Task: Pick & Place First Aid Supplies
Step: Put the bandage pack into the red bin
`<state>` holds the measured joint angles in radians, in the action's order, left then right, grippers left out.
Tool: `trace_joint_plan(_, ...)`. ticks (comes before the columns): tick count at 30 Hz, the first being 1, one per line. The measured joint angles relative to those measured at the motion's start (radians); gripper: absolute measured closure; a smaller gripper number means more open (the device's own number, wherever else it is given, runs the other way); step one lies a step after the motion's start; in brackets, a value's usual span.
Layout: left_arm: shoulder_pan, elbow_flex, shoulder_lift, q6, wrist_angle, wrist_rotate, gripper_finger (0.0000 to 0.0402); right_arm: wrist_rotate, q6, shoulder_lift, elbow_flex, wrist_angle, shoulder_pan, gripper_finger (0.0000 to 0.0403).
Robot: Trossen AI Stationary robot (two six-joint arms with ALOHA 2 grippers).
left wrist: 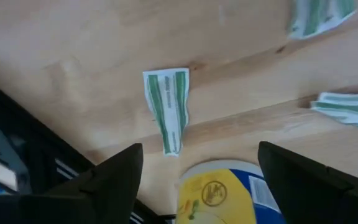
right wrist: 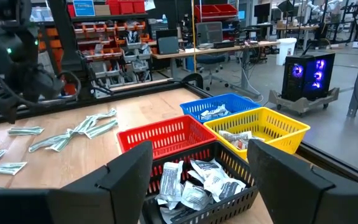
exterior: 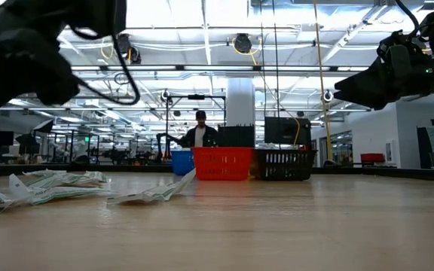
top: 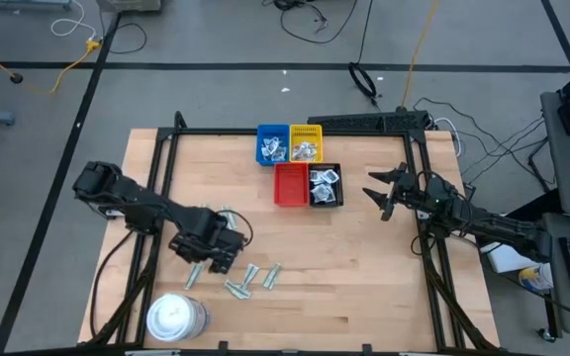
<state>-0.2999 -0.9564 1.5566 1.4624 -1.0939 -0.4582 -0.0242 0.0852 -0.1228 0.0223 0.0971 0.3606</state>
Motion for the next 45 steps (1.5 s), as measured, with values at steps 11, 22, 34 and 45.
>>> trace_joint_plan(11, -0.055, 0.194, 0.0, 0.063, 0.308, -0.02, 0.0096, 0.0, 0.0, 0.0, 0.0, 0.0, 0.0, 0.0143)
trace_joint_plan(22, -0.131, 0.277, -0.004, 0.14, 0.444, -0.012, 0.0144, 0.0, 0.0, 0.0, 0.0, 0.0, 0.0, 0.0146)
trace_joint_plan(34, -0.15, 0.28, -0.003, 0.189, 0.523, -0.003, 0.0388, 0.0, 0.0, 0.0, 0.0, 0.0, 0.0, 0.0143)
trace_joint_plan(45, -0.122, 0.27, -0.075, 0.128, 0.497, 0.087, 0.0399, 0.0, 0.0, 0.0, 0.0, 0.0, 0.0, 0.0146)
